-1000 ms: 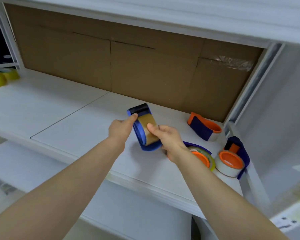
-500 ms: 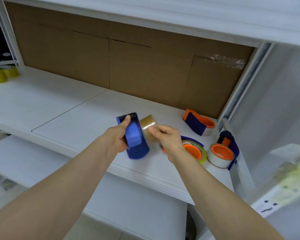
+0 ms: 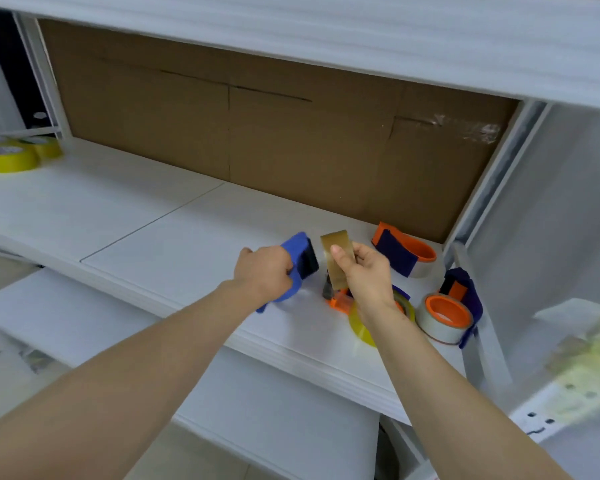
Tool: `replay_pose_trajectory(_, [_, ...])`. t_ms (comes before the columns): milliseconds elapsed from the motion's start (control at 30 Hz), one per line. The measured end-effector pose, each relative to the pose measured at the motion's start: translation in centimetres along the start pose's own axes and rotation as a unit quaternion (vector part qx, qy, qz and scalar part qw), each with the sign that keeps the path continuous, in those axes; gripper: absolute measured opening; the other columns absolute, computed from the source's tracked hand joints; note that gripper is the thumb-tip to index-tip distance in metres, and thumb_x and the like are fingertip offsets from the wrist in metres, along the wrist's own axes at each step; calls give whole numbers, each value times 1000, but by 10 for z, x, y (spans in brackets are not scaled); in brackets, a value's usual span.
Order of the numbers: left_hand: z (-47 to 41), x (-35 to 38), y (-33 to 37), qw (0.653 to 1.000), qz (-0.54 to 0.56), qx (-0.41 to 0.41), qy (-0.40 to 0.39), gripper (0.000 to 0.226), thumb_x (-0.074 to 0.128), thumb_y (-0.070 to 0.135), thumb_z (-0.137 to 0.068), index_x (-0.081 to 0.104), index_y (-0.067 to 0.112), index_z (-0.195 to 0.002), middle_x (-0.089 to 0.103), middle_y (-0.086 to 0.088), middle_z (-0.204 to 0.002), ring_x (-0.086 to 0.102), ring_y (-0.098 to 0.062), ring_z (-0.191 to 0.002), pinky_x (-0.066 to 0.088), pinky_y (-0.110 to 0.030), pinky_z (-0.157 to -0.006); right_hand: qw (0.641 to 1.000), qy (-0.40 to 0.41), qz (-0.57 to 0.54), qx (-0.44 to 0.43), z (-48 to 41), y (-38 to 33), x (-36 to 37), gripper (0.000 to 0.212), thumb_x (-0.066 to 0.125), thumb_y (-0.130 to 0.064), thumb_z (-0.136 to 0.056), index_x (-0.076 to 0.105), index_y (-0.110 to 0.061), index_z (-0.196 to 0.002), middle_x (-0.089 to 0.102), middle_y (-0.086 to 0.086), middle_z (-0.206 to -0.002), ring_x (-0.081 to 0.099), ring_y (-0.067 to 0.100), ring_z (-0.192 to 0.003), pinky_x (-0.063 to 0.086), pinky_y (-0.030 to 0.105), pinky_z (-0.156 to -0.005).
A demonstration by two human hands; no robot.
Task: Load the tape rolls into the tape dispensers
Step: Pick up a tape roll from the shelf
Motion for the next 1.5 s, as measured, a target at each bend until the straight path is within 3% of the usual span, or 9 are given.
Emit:
replay_pose_trajectory(133, [4, 6, 15, 998, -45, 51, -12, 14, 53, 16, -81, 54, 24, -69, 59, 2, -78, 55, -22, -83, 24, -28, -77, 1000, -21, -12, -18, -8, -3, 12, 10, 58, -15, -91, 63, -15, -82, 64, 7, -82, 58, 21, -79, 49, 34, -70])
replay_pose_trajectory(267, [7, 2, -14, 997, 55, 45, -27, 19, 59, 49, -78, 65, 36, -92, 63, 13, -102, 54, -15, -104, 25, -33, -90, 998, -26, -61, 16, -12, -10, 36, 21, 52, -10, -91, 62, -19, -75, 59, 3, -75, 51, 17, -72, 41, 28, -64])
replay_pose_trajectory(433, [11, -32, -104, 999, 28, -18, -13, 51, 53, 52, -84, 46, 41, -133, 33, 11, -151, 23, -16, -141, 7, -50, -113, 998, -40, -40, -2, -6, -33, 100, 18, 53, -10, -92, 65, -22, -85, 64, 1, -88, 56, 14, -82, 48, 28, -75])
replay_pose_trajectory(567, [21, -65, -206, 998, 40, -39, 3, 49, 50, 47, -88, 46, 36, -135, 39, 10, -147, 33, -13, -136, 5, -50, -115, 997, -19, -71, 5, -5, -48, 189, 31, 63, -8, -88, 62, -1, -118, 62, 6, -100, 58, 14, -83, 47, 13, -63])
replay_pose_trajectory(733, [53, -114, -371, 991, 37, -118, 47, 44, 49, 43, -89, 50, 33, -132, 47, 8, -141, 42, -14, -130, 7, -45, -116, 989, -61, -123, 46, 15, -67, 354, 35, 69, -11, -84, 61, -1, -116, 63, 5, -100, 57, 15, -90, 43, 13, -72])
replay_pose_trajectory(867, [76, -141, -488, 980, 32, -188, 57, 42, 49, 39, -91, 52, 28, -131, 50, 5, -139, 44, -18, -129, 13, -43, -116, 987, -141, -74, 9, 32, -86, 470, 16, 69, -15, -84, 65, -5, -96, 62, -2, -75, 55, 4, -65, 39, -1, -47])
replay_pose_trajectory(1133, [68, -156, -655, 958, 37, -276, 63, 38, 48, 37, -91, 57, 21, -124, 62, 5, -122, 49, -21, -123, 24, -36, -106, 977, -211, -3, -26, 3, -103, 632, 3, 69, -12, -83, 67, -10, -85, 67, 6, -76, 60, 17, -68, 50, 27, -69])
replay_pose_trajectory(1333, [1, -176, -756, 952, 57, -291, 71, 44, 50, 35, -92, 49, 21, -134, 51, 3, -138, 46, -20, -128, 31, -35, -109, 977, -214, -3, -18, -69, -113, 750, 18, 62, -10, -88, 60, -18, -72, 60, -3, -68, 54, 9, -63, 42, 20, -58])
replay_pose_trajectory(1500, [-63, -195, -810, 968, 40, -240, 69, 41, 54, 30, -92, 54, 18, -130, 57, -4, -132, 51, -25, -121, 41, -33, -98, 989, -139, -41, 26, -124, -109, 814, 8, 57, -7, -88, 61, -14, -91, 61, 2, -81, 56, 15, -76, 45, 23, -67])
Point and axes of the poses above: each hand's wrist, its own z-axis away from the middle knuckle, its own x-axis out of the palm, y = z × x, the point moved 9 cm from there along -z, towards the middle knuckle
